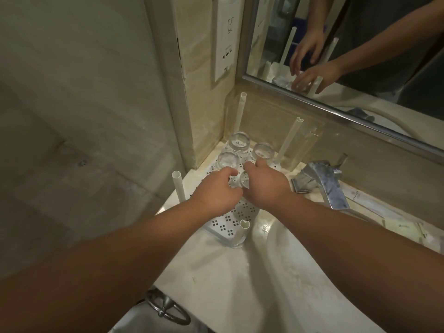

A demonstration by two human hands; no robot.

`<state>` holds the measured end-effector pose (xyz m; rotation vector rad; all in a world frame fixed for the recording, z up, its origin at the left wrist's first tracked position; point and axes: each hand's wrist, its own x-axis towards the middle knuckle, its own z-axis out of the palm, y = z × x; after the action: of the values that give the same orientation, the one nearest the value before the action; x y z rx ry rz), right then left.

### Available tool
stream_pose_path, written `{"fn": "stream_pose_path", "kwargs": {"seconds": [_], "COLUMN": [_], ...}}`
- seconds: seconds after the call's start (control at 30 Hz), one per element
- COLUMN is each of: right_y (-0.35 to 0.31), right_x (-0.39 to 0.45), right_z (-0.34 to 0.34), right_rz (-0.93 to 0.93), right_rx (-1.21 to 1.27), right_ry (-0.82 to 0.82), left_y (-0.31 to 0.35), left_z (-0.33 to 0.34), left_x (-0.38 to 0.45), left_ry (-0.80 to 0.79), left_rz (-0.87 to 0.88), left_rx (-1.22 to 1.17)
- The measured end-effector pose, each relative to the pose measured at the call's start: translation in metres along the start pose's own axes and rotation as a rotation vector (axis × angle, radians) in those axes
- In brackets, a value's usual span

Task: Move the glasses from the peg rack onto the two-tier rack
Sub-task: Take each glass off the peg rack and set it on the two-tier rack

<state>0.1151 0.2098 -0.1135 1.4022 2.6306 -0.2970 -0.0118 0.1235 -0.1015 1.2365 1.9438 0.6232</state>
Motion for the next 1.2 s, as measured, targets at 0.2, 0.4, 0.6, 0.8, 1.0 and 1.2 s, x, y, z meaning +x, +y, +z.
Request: {"fn": "stream_pose_path", "kwargs": {"seconds": [0.2, 0.4, 0.6, 0.8, 1.0, 1.2], "right_y": [-0.002, -0.001, -0.001, -0.007, -0.022, -0.032], "right_x": [-0.001, 0.0, -0.014, -0.037, -0.06, -0.078], "right_z": [0.003, -0.004, -0.029, -0.07, -0.108, -0.13], "right_rz": [-0.02, -0.042, -0.071, -0.102, -0.157, -0.2], "right_rx": [0.008, 0.018, 0.01, 0.002, -0.007, -0.044], "right_ry": [-0.026, -0.037, 0.027, 0.094, 0.184, 0.235], "left_y": [-0.005, -0.007, -0.006, 0.004, 0.024, 0.043], "left_z": [0.005, 0.011, 0.017, 0.02, 0.012, 0.003], "left_x": [-0.005, -0.011, -0.026, -0.043, -0.052, -0.059], "left_ry": [-0.034, -0.035, -0.026, -0.001, -0.044, -0.078], "left_rz": [-0.084, -0.22, -0.363, -0.452, -0.521, -0.515], "left_rx": [-0.088, -0.293, -0.569, -0.739, -0.784, -0.941]}}
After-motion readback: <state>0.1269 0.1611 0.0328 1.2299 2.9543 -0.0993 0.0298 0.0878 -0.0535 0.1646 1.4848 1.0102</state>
